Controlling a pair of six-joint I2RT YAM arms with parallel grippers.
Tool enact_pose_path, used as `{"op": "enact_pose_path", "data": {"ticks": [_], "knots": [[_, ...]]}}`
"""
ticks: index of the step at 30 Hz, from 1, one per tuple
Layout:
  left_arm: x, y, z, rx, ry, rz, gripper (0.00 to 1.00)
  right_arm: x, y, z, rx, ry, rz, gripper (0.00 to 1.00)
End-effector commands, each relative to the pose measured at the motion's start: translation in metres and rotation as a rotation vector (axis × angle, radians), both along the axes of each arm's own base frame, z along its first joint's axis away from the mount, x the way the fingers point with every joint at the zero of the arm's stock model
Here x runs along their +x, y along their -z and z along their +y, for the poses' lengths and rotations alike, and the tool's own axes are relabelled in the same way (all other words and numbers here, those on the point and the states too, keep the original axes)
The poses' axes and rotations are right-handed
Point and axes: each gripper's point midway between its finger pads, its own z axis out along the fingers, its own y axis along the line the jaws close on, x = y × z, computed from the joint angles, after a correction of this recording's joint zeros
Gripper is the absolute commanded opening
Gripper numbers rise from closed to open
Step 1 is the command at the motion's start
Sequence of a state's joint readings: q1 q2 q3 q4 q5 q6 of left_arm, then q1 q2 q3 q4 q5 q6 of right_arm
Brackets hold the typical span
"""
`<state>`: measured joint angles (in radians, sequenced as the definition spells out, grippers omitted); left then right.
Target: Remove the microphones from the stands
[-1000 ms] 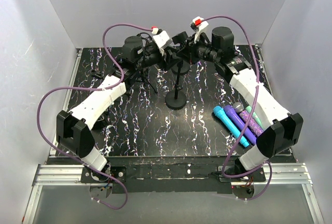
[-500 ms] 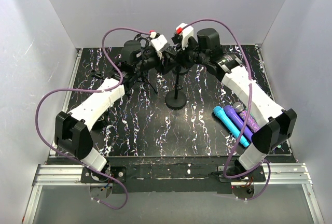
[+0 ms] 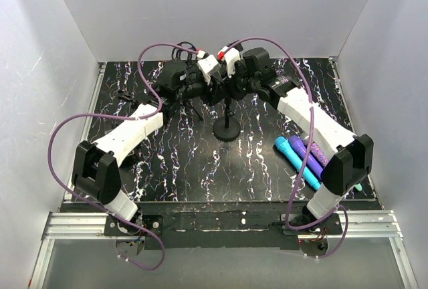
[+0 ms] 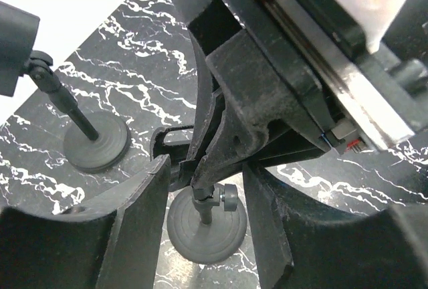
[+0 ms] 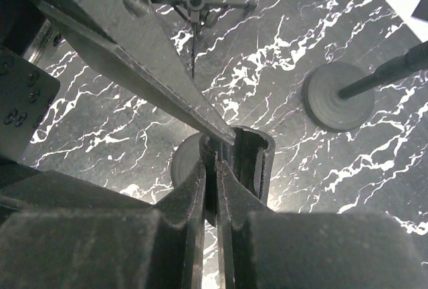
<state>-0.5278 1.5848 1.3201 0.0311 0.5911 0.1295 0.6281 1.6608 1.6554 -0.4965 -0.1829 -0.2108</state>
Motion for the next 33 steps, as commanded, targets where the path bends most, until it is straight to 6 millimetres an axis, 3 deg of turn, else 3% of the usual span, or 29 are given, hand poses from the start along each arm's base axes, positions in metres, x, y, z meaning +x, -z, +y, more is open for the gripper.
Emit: {"op": "enact_pose_path", "data": {"ticks": [1, 5, 8, 9, 10, 13, 14, 19, 22, 25, 28, 33], "knots": [[-0.006, -0.012, -0.01, -0.027, 0.022, -0.053, 0.47, -0.029, 0.032, 0.025, 0.001, -0.108, 0.105, 0.01], [-0.006, -0.006, -0.003, -0.011, 0.004, -0.051, 0.48, -0.032, 0.041, 0.023, 0.012, -0.102, 0.145, 0.01], [-0.007, -0.003, 0.001, -0.003, -0.006, -0.051, 0.51, -0.031, 0.033, 0.026, 0.034, -0.102, 0.125, 0.01], [-0.006, -0.004, 0.002, -0.003, -0.011, -0.053, 0.53, -0.028, 0.026, 0.026, 0.044, -0.098, 0.103, 0.06], [-0.007, -0.005, 0.003, -0.001, -0.011, -0.057, 0.55, -0.026, 0.017, 0.027, 0.059, -0.096, 0.081, 0.18], [-0.003, -0.02, 0.005, -0.004, -0.031, -0.087, 0.69, -0.025, -0.024, 0.028, 0.108, -0.134, -0.001, 0.67], [-0.002, -0.028, 0.006, -0.01, -0.039, -0.103, 0.74, -0.024, -0.039, 0.027, 0.122, -0.137, -0.033, 0.7], [0.0, -0.066, 0.013, -0.028, -0.074, -0.181, 0.88, -0.027, -0.118, 0.013, 0.208, -0.145, -0.2, 0.71], [-0.001, -0.075, 0.018, -0.009, -0.092, -0.207, 0.91, -0.032, -0.145, 0.002, 0.247, -0.133, -0.266, 0.71], [0.003, -0.075, 0.028, 0.014, -0.148, -0.201, 0.96, -0.038, -0.154, -0.007, 0.255, -0.104, -0.269, 0.71], [0.015, -0.077, 0.046, 0.037, -0.277, -0.179, 0.98, -0.032, -0.142, -0.031, 0.221, 0.012, -0.171, 0.73], [0.047, -0.09, 0.107, 0.078, -0.594, -0.12, 0.98, 0.014, -0.135, -0.11, 0.22, 0.49, 0.015, 0.75]]}}
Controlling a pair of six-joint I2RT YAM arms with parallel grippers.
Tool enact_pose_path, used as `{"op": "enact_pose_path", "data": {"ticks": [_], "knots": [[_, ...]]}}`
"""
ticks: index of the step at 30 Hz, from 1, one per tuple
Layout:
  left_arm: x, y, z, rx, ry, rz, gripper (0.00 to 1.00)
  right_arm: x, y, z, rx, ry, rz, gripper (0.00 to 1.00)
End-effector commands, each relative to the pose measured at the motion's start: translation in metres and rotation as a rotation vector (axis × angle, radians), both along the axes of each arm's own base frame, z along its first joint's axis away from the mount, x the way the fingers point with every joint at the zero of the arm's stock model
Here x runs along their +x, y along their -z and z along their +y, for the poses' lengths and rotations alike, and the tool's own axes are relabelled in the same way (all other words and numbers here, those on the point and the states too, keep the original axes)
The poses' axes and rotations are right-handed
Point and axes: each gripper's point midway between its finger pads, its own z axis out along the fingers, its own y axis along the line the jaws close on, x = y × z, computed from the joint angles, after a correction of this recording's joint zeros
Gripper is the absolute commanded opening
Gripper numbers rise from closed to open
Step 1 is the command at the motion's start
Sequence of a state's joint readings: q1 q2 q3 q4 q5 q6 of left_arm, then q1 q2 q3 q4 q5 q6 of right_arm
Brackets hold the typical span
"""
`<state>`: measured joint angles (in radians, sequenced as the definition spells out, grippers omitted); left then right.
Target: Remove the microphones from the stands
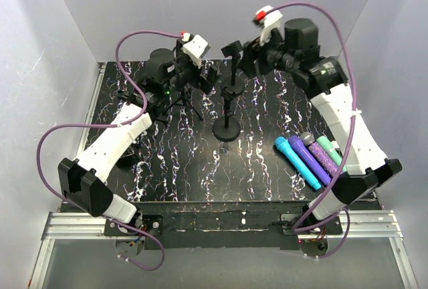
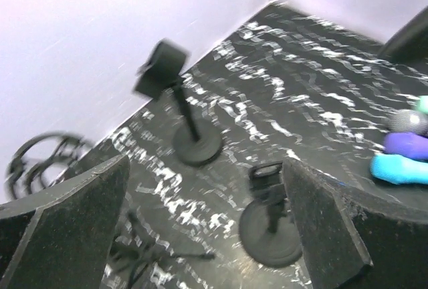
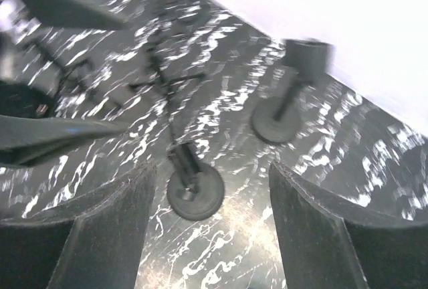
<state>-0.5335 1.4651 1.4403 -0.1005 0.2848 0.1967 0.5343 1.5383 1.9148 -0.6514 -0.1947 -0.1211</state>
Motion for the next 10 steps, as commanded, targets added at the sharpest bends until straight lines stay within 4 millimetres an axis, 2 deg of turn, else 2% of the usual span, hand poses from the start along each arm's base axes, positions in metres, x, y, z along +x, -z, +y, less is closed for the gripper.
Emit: {"op": "enact_pose_path", "data": {"ticks": [1, 3, 5, 7, 10], "knots": [[0.036, -0.011, 0.074, 0.009, -0.354, 0.08, 0.98, 0.035, 0.002, -0.078, 0.06, 0.472, 0.183, 0.75], [0.048, -0.011, 0.104, -0.025, -0.461, 0.139, 0.98, 0.046, -0.006, -0.113, 0.028, 0.671, 0.146, 0.78], [0.055, -0.007, 0.125, -0.056, -0.532, 0.175, 0.98, 0.048, -0.008, -0.129, 0.001, 0.758, 0.123, 0.82], [0.058, -0.005, 0.137, -0.073, -0.575, 0.177, 0.98, 0.047, -0.008, -0.131, -0.007, 0.753, 0.108, 0.81], [0.062, -0.008, 0.139, -0.087, -0.581, 0.159, 0.98, 0.049, -0.003, -0.125, 0.003, 0.73, 0.118, 0.83]]}}
